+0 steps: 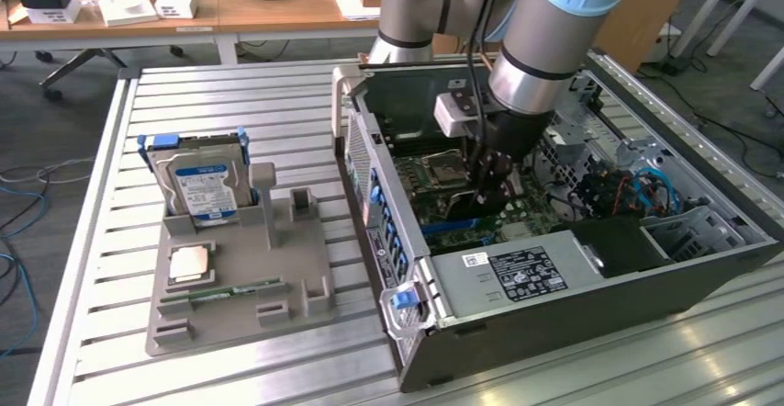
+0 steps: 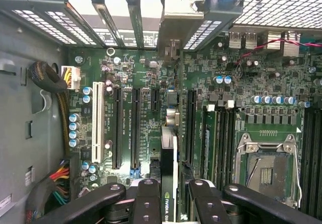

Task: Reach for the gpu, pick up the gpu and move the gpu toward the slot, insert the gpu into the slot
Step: 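Insert the gpu into the slot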

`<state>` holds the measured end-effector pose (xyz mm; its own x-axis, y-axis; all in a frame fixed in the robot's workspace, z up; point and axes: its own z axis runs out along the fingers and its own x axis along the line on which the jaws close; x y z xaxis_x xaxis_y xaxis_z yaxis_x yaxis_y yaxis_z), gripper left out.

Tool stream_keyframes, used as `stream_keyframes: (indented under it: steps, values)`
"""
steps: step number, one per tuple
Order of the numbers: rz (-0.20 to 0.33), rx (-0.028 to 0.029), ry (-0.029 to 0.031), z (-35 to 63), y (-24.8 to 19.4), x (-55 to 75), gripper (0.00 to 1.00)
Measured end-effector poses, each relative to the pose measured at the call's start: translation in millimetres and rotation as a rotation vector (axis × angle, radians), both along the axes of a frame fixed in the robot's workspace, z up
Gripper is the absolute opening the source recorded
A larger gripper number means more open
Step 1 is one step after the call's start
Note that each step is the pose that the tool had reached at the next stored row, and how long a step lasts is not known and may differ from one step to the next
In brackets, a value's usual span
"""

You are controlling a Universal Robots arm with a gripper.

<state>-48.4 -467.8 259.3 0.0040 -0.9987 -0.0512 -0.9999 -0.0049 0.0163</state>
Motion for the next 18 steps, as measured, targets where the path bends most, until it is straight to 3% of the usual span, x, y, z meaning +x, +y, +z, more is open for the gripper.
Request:
stream_keyframes:
  steps: [3, 4, 18]
  values:
    - [0.0, -0.0001, 0.0, -0.1, 1.5, -0.5, 0.26]
    - [0.0, 0.0001, 0.0, -0.6, -5.0, -1.8, 0.26]
    - [0.0, -0.0001, 0.0, -0.5, -2.1, -1.8, 0.26]
